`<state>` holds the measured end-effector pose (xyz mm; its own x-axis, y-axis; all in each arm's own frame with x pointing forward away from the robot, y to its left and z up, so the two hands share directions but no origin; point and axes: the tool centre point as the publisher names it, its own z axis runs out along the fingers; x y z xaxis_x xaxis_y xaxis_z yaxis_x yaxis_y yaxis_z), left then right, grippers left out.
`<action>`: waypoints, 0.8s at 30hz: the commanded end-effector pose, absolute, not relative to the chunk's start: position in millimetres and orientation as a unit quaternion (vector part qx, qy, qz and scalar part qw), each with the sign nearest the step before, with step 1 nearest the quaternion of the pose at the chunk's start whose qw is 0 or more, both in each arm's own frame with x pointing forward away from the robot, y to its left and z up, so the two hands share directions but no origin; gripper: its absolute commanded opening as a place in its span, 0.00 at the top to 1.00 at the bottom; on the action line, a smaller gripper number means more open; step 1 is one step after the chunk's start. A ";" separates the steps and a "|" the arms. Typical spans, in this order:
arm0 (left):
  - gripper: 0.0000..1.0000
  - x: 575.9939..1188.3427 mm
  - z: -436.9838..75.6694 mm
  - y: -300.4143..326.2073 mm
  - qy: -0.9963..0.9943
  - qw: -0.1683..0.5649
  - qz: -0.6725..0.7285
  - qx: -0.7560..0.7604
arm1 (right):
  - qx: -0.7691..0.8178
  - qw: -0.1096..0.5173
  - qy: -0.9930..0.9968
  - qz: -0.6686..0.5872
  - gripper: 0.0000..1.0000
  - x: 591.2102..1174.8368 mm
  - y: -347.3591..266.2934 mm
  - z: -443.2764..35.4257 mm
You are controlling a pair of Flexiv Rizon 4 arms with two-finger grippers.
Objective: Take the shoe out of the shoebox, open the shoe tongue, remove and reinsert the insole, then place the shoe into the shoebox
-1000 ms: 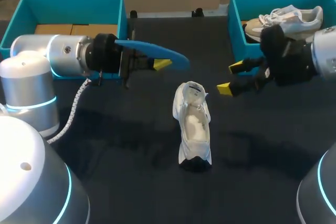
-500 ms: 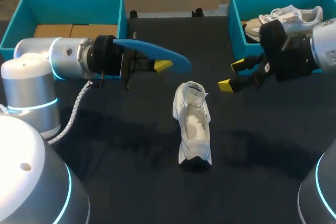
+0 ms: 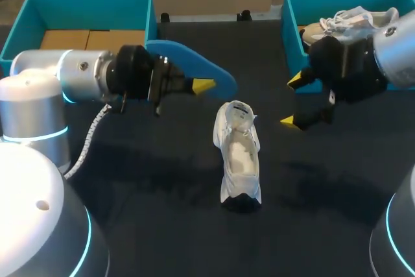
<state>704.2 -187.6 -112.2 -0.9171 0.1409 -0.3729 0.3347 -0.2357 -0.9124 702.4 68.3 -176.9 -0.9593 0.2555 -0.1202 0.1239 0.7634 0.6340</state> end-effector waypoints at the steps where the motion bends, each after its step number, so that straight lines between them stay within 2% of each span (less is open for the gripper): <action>1: 1.00 691.4 -107.0 -185.1 0.629 0.076 -0.753 0.178 | 0.101 0.095 0.941 0.310 0.00 706.1 72.4 -172.2; 9: 1.00 683.2 -111.2 -186.7 0.636 0.067 -0.750 0.167 | 0.101 0.095 0.941 0.310 0.00 706.1 72.4 -172.2; 15: 1.00 682.6 -117.0 -194.1 0.638 0.060 -0.750 0.164 | 0.067 0.151 0.945 0.281 0.00 701.7 58.6 -193.0; 24: 1.00 680.3 -124.5 -211.3 0.647 0.050 -0.744 0.159 | 0.020 0.147 0.954 0.259 0.00 703.6 50.3 -220.8</action>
<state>680.0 -201.7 -123.0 -0.9432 0.1362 -0.3029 0.2818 -0.1545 -0.9469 702.5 52.7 -213.6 -0.9543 0.1239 -0.2720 -0.0281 0.8687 0.4945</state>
